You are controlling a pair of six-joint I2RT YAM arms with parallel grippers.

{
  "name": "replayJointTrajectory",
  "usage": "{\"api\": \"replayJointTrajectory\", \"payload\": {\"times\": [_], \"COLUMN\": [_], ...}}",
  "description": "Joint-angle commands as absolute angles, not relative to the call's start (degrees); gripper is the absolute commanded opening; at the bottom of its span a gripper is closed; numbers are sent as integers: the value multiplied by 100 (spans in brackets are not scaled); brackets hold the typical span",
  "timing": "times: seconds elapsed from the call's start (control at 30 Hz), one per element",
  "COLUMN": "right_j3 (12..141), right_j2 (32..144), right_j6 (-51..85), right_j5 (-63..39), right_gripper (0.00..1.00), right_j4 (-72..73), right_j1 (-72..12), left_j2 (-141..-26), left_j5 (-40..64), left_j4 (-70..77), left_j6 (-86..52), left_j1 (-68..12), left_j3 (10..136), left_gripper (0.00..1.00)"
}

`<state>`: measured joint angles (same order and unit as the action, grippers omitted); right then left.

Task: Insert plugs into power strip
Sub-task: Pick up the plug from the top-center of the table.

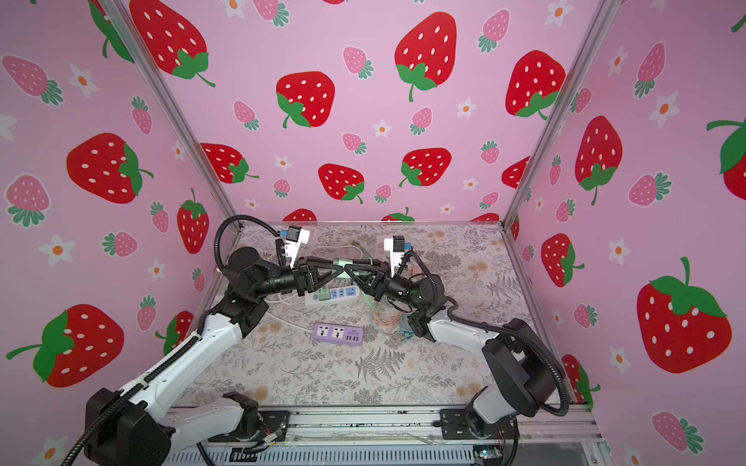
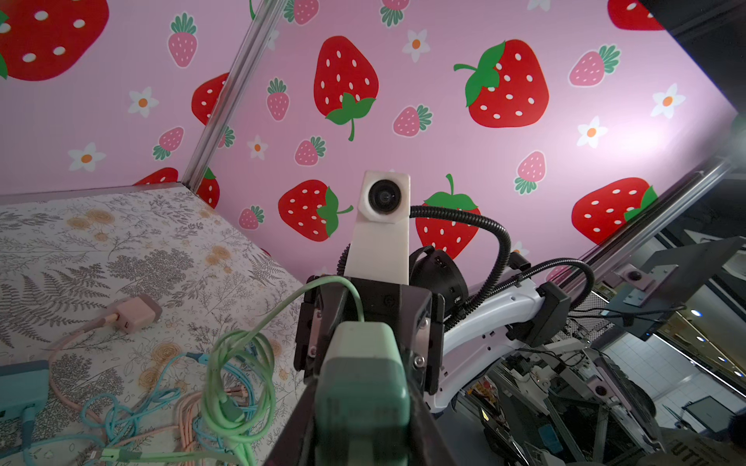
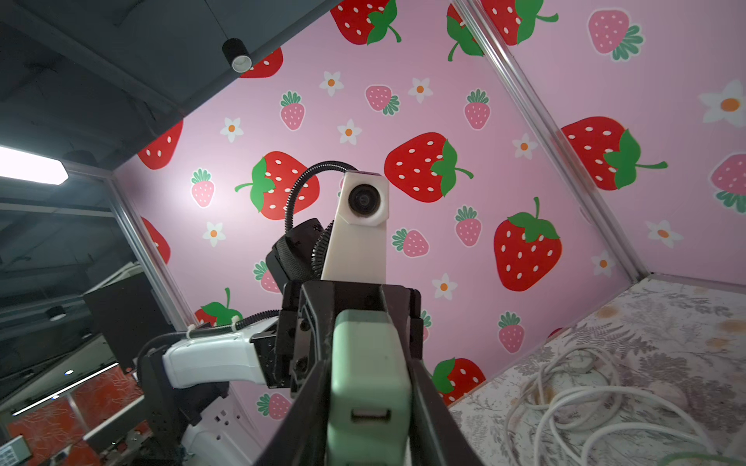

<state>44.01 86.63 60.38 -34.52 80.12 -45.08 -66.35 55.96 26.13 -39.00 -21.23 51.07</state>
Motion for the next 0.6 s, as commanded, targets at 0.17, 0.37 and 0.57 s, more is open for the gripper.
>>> {"api": "replayJointTrajectory", "payload": {"times": [0.17, 0.37, 0.57], "right_j3": [4544, 4535, 4594], "right_j2": [8640, 8596, 8467], "right_j6": [6082, 6011, 5639], "right_j5": [-3506, -3505, -3550], "right_gripper": [24, 16, 10], "right_j4": [8273, 8115, 7433], "right_j1": [-4506, -4486, -4377], "left_j2": [-6582, -6579, -6387], "left_j5": [5670, 5602, 5483], "left_j4": [2712, 2277, 1918], "left_j6": [-3930, -3849, -3772], "left_j1": [-2171, -2158, -1968], "left_j3": [5081, 5179, 5109], "left_gripper": [0, 24, 55]}}
